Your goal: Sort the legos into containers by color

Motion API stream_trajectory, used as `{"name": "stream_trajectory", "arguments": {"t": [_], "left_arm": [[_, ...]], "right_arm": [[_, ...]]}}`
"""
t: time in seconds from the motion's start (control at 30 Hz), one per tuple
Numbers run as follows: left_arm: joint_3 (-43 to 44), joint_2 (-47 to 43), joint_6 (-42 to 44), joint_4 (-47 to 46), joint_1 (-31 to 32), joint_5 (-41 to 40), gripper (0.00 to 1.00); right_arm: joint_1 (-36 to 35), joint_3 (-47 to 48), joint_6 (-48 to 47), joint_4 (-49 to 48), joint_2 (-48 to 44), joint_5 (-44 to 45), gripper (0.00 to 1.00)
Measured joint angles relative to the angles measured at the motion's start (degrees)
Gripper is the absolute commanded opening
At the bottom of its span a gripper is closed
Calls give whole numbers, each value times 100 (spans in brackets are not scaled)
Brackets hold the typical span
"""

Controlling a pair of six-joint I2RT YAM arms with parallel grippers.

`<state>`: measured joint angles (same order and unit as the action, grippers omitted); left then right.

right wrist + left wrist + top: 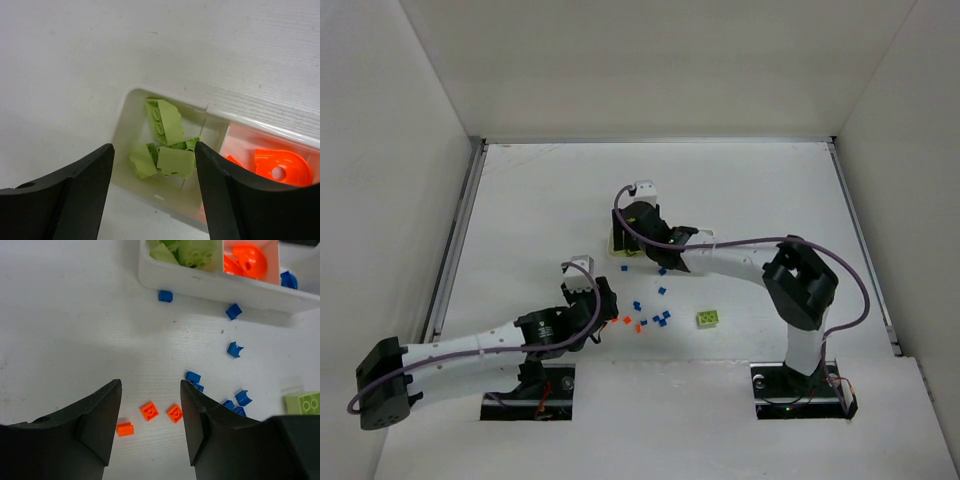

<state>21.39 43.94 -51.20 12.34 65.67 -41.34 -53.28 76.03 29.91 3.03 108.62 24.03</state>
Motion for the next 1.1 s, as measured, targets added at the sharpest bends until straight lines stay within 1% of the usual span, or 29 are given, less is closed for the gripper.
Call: {"name": "stream_trajectory", "arguments": {"t": [0.03,0.1,0.2,0.23,0.27,0.3,0.4,0.47,0.5,0.57,0.63,0.7,0.87,1.1], "left_arm": [[20,136,24,-28,50,11,48],[90,400,83,-87,144,37,48],[289,918,188,-262,275,81,48],[376,1128,236,-343,326,98,48],[463,1329,291,-428,369,118,47],[553,1563,363,-540,413,146,46],[796,2194,575,-839,474,221,40],[918,2527,697,-988,472,236,37],[981,2684,748,-1034,468,236,37],[1086,2959,800,-1093,446,247,37],[1167,3198,839,-1130,444,260,37],[1217,3381,868,-1141,457,273,37],[1276,3773,883,-1178,472,310,34],[1357,4148,883,-1255,461,297,29]], "right_arm": [[0,-9,-4,0,-81,-2,69],[7,-105,-17,-35,-337,4,60],[17,-638,-17,-131,-1051,85,38],[22,-881,-20,-184,-1329,125,33],[33,-1145,-13,-247,-1604,173,29],[35,-1425,13,-304,-1891,221,28],[44,-2310,96,-472,-2653,374,30],[42,-2865,162,-514,-3040,457,36],[35,-3126,201,-522,-3200,494,40],[26,-3589,280,-520,-3473,573,45],[13,-3974,361,-511,-3731,634,49],[-7,-4264,450,-518,-3995,675,50],[-7,-4564,592,-549,-4468,719,51],[-7,-4658,643,-673,-4527,723,52]]}}
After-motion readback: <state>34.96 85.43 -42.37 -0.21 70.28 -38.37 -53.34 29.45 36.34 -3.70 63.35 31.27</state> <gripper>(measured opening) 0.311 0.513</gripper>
